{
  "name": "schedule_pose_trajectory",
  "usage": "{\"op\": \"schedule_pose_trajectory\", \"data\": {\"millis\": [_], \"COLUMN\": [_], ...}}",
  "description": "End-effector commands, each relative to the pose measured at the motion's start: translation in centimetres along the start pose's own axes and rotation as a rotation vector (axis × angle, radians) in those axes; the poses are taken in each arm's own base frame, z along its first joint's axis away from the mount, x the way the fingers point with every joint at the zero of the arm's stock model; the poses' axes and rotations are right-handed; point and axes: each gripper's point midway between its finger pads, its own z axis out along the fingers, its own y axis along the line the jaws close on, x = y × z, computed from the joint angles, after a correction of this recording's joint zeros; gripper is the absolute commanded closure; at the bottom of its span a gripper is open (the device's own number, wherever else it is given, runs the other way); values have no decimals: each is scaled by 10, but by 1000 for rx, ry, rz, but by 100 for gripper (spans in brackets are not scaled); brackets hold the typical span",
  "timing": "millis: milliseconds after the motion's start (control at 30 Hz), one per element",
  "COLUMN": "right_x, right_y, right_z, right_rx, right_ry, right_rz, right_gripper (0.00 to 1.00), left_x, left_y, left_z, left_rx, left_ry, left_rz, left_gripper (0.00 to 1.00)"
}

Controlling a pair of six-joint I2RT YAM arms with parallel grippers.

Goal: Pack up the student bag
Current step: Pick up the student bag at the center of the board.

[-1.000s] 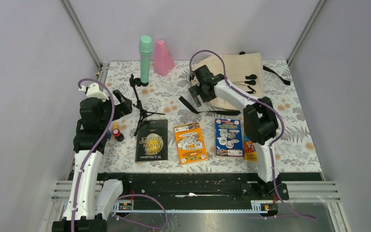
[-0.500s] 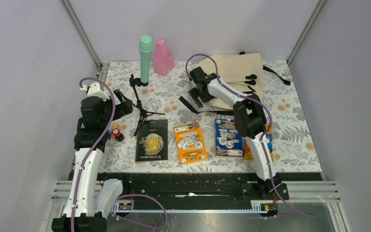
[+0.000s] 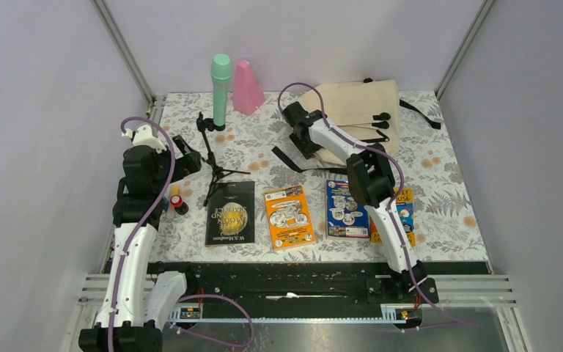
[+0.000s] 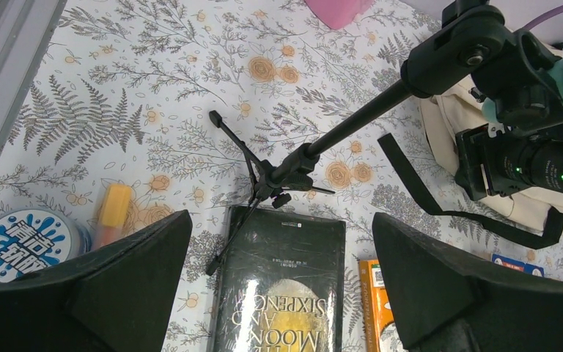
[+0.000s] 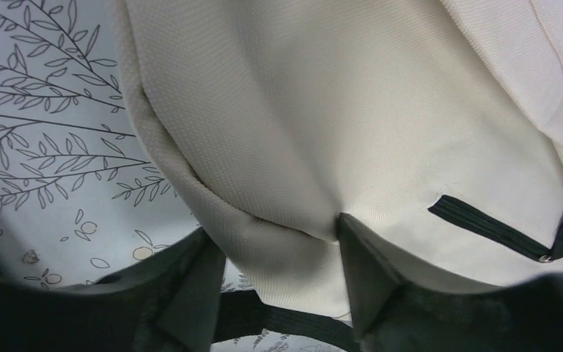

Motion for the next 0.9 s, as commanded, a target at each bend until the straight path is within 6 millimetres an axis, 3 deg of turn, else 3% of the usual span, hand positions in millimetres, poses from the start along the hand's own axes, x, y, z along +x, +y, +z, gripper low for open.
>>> {"op": "schedule_pose_trajectory", "data": {"millis": [0, 100, 233, 367, 567, 733, 867], "right_x": [-7, -7, -9, -16, -16, 0, 15], "right_y": [-12, -13, -23, -37, -61, -65, -69], "right_z": [-6, -8, -26, -60, -140, -193, -229], "right_rx": [75, 77, 92, 92, 31, -62, -117], "right_ry": [-8, -30, -112, -241, -404, -508, -583], "right_rz": [-2, 11, 51, 125, 204, 246, 275], "right_gripper": [44, 72, 99, 100, 100, 100, 100], "left_x": [-8, -9, -10, -8, -13, -17, -21], "left_y": [-2, -1, -14, -26, -46, -63, -88], "left_z": [1, 0, -2, -4, -14, -27, -48], "left_rx": [16, 11, 89, 163, 284, 381, 536], "left_ry": [-36, -41, -45, -46, -91, -151, -223], "left_rz": [7, 9, 37, 58, 87, 116, 173], "left_gripper": [1, 1, 1, 1, 1, 1, 1]}}
